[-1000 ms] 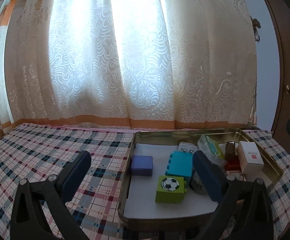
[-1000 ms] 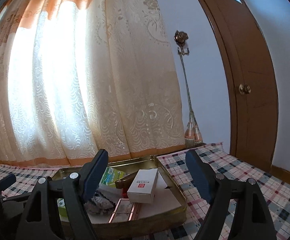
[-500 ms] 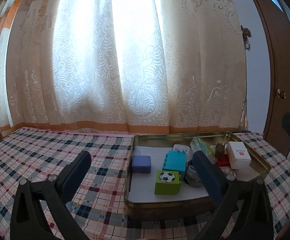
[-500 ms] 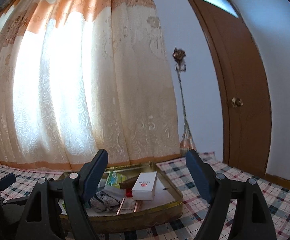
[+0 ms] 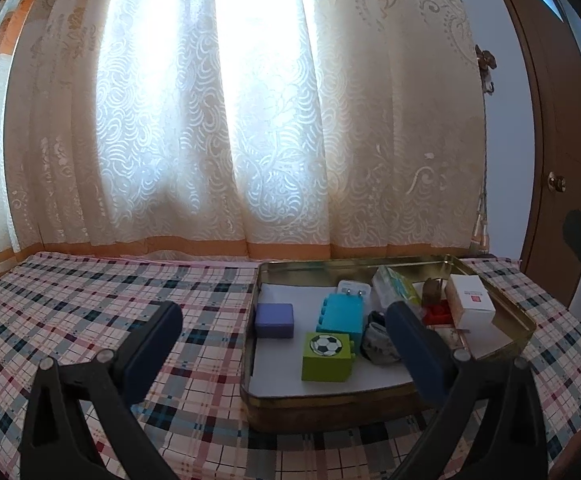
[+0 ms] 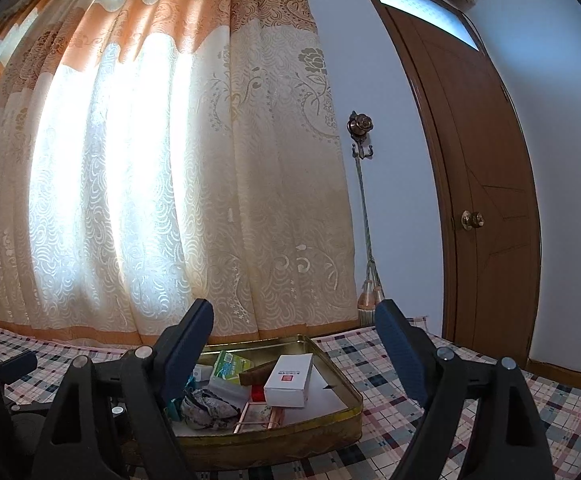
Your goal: Organize rigid objects
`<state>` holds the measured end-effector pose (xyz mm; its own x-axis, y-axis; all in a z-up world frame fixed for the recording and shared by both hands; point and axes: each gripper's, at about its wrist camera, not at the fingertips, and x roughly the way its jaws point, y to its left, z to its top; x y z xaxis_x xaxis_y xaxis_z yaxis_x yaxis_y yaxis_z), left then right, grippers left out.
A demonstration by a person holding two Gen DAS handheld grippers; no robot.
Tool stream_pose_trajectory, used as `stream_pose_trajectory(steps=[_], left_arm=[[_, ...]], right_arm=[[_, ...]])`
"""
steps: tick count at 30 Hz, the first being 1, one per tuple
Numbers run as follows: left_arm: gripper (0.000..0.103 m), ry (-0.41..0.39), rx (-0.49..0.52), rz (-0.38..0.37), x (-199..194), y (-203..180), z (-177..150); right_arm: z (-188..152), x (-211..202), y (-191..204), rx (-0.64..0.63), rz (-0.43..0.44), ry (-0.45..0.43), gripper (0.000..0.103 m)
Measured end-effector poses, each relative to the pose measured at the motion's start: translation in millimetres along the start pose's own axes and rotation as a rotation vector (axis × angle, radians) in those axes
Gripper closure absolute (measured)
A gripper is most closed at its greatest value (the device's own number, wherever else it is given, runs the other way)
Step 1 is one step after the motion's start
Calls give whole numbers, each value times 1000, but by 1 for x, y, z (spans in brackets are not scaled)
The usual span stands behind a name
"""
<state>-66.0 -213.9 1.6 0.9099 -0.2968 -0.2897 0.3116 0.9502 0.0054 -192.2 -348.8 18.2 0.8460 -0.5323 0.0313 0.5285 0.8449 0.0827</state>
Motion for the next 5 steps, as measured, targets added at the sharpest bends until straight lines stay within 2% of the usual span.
stream_pose_trajectory(steps=[5], left_arm=[[0,6,-6,-1,1,1,0]], right_arm=[[0,1,-1,1,-8,7,18]])
